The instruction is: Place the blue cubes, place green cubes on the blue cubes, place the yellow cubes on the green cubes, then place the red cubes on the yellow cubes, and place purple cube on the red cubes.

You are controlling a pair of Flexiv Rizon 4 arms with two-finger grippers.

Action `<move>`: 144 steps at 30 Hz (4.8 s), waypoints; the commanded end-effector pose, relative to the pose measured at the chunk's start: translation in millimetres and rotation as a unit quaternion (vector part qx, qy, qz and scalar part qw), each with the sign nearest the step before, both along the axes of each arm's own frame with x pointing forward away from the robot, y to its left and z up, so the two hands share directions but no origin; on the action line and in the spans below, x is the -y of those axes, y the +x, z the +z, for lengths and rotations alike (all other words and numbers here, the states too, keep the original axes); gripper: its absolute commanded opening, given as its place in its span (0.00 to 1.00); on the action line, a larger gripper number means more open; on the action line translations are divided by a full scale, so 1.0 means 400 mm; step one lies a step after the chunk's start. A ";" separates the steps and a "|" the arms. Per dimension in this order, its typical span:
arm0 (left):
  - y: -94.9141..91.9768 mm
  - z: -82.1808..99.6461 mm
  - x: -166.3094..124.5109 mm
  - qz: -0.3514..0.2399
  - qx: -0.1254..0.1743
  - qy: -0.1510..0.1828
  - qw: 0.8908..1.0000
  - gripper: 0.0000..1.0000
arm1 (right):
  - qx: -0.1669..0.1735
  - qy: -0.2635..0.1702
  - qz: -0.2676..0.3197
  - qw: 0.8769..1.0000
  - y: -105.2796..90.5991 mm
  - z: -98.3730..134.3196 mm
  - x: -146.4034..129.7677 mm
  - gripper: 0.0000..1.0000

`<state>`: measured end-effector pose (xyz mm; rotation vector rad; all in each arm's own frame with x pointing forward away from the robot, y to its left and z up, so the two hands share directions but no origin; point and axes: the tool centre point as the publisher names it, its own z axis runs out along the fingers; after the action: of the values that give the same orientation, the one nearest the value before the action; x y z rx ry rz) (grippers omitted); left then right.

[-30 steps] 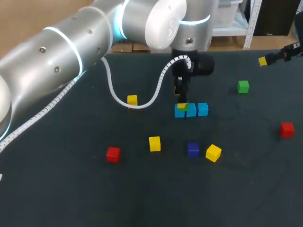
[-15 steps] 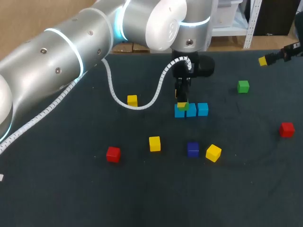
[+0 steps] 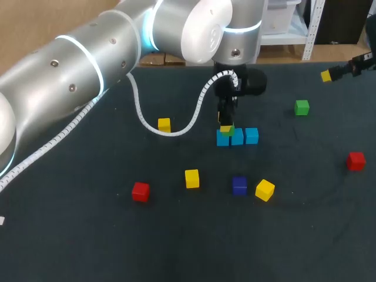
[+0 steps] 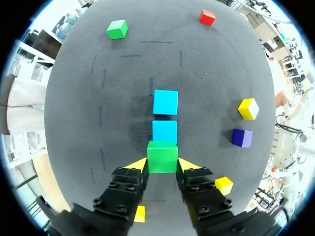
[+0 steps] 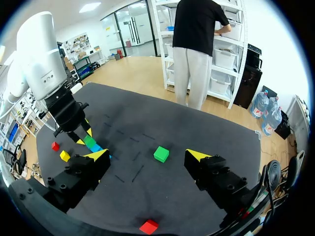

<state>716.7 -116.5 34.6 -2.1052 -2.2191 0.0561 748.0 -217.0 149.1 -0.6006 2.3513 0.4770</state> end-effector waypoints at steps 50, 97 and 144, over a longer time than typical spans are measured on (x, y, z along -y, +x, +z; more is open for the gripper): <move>-0.021 0.309 -0.432 0.323 0.178 -0.194 0.909 1.00 | 0.000 0.002 0.002 1.000 0.003 -0.001 0.002 1.00; 0.179 0.433 -0.540 0.407 0.306 -0.339 0.791 1.00 | 0.000 0.002 0.002 1.000 0.003 -0.001 0.002 1.00; 0.174 0.437 -0.547 0.421 0.301 -0.336 0.786 1.00 | -0.028 -0.308 0.410 0.858 0.093 -0.134 -0.100 1.00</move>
<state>785.5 101.4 209.6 -1.1263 -3.8475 0.2958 759.4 -187.8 106.8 -1.4827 2.2777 0.1409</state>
